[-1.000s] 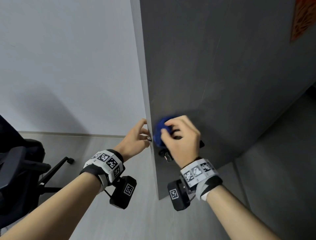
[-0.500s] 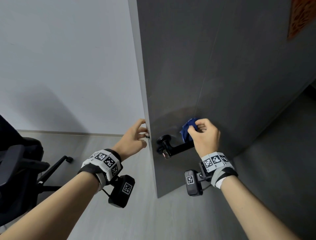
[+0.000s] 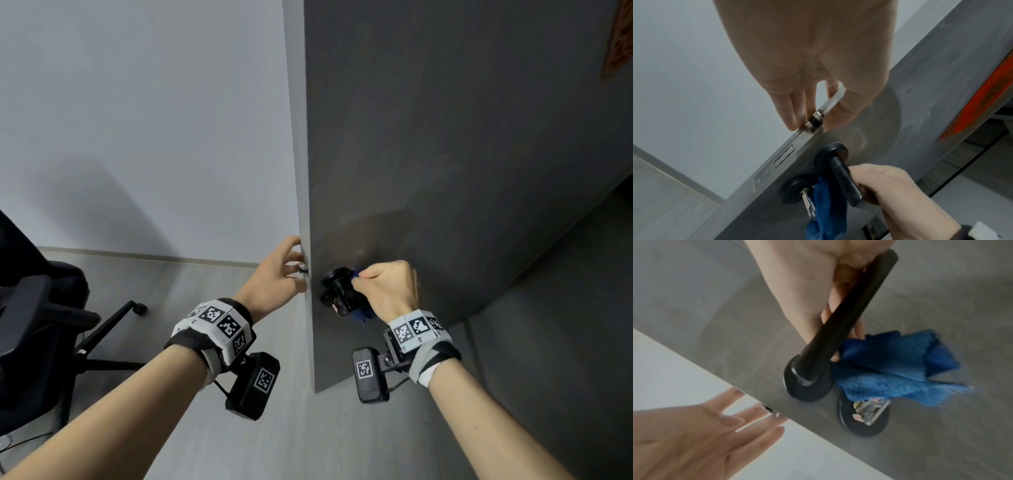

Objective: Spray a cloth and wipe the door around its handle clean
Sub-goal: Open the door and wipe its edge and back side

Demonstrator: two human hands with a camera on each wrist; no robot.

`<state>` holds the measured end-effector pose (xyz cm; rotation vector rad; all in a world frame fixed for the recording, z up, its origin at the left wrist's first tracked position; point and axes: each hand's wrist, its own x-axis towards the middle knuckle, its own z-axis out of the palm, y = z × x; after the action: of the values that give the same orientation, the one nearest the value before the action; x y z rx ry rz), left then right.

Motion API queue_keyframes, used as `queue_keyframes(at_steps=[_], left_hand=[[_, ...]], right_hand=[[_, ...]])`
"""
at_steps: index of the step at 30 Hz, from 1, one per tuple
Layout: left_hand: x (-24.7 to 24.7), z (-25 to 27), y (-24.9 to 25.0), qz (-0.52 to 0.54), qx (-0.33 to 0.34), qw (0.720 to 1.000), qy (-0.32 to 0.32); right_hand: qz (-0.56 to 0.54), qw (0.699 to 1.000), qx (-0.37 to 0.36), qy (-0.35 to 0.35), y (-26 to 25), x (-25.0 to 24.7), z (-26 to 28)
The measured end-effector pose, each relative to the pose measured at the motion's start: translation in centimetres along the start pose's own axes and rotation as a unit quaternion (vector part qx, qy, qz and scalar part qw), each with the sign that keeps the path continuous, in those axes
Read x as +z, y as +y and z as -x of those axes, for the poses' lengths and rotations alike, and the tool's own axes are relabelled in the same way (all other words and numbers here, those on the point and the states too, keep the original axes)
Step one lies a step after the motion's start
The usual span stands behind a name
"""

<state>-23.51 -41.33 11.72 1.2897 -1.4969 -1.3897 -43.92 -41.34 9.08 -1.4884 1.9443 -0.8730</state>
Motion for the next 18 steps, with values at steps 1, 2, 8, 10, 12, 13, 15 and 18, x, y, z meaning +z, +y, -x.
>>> queue_keyframes(at_steps=[1,2,8,10,12,13,15,18], left_hand=[[0.0,-0.1,0.0,0.003,0.000,1.000,0.000],[0.0,-0.2,0.0,0.006,0.000,1.000,0.001],[-0.3,-0.5,-0.1,0.002,0.003,1.000,0.004],[-0.6,-0.6,-0.2,0.000,0.002,1.000,0.002],[-0.8,-0.7,-0.3,-0.003,0.001,1.000,0.005],[-0.9,-0.7,-0.4,-0.001,0.000,1.000,0.008],[-1.0,-0.7,-0.5,-0.001,-0.006,1.000,0.012],[-1.1,-0.8,-0.5,-0.010,-0.007,1.000,0.008]], right_hand=[[-0.050,0.999,0.005,0.020,0.1,-0.2,0.2],[-0.096,0.995,0.012,0.039,0.1,-0.3,0.3],[-0.138,0.974,-0.109,0.145,-0.1,0.8,1.1],[-0.088,0.954,-0.219,0.183,0.5,1.6,1.1],[-0.061,0.935,-0.289,0.197,0.9,1.9,1.0],[-0.057,0.929,-0.308,0.198,1.1,2.0,1.1],[-0.046,0.918,-0.338,0.201,1.2,2.2,1.3],[-0.020,0.905,-0.375,0.200,1.1,2.2,1.7]])
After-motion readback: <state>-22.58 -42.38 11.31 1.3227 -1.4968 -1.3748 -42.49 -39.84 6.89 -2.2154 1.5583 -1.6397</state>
